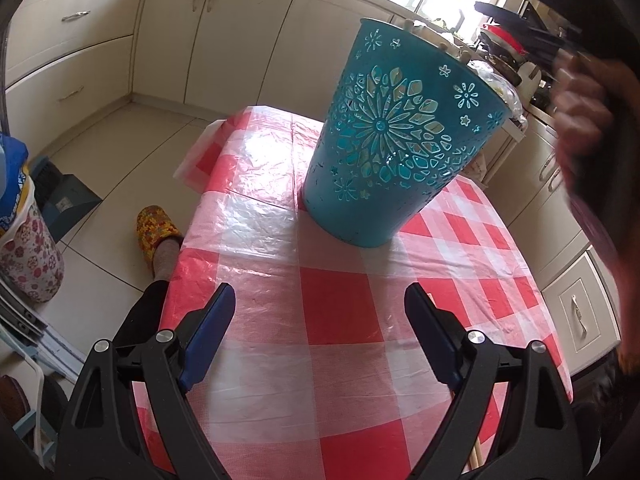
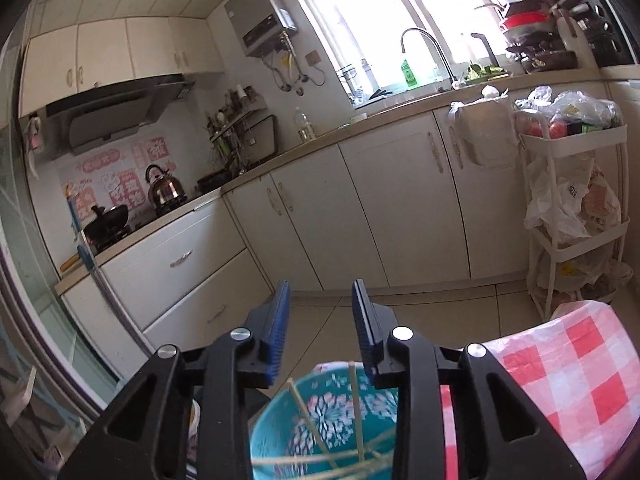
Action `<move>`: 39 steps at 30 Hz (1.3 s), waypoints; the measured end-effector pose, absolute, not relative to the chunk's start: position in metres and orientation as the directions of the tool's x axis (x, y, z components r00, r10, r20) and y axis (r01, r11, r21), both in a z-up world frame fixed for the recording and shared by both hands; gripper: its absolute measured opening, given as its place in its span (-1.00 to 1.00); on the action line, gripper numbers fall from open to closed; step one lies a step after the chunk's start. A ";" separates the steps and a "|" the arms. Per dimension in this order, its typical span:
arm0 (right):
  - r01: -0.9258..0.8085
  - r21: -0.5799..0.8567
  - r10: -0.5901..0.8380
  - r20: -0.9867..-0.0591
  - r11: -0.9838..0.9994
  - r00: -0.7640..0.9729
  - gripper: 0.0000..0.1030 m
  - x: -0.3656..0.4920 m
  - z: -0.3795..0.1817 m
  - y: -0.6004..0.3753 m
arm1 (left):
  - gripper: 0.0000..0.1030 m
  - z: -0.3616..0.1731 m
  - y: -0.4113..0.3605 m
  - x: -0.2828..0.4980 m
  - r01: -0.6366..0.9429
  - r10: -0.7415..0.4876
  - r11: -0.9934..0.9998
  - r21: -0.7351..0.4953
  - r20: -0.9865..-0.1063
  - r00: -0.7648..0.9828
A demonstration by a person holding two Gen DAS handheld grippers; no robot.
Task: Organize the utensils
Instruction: 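Move the right tool back down toward the last two chopsticks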
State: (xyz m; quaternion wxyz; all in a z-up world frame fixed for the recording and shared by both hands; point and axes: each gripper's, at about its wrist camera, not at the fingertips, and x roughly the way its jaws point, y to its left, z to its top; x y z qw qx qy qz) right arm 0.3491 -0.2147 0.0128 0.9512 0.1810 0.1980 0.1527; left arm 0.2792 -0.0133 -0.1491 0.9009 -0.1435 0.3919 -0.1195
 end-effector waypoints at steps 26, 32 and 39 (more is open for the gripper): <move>-0.175 0.210 0.272 -0.802 0.962 0.532 -0.44 0.210 -0.161 -0.210 | 0.60 -0.154 -0.023 0.285 0.087 -0.283 0.951 -0.296 -0.722 0.632; -0.155 0.232 0.279 -0.810 0.960 0.516 -0.52 0.211 -0.163 -0.220 | 0.61 -0.155 -0.023 0.285 0.088 -0.287 0.950 -0.301 -0.721 0.631; -0.145 0.237 0.278 -0.807 0.961 0.521 -0.53 0.212 -0.162 -0.224 | 0.61 -0.155 -0.025 0.285 0.090 -0.285 0.951 -0.297 -0.723 0.629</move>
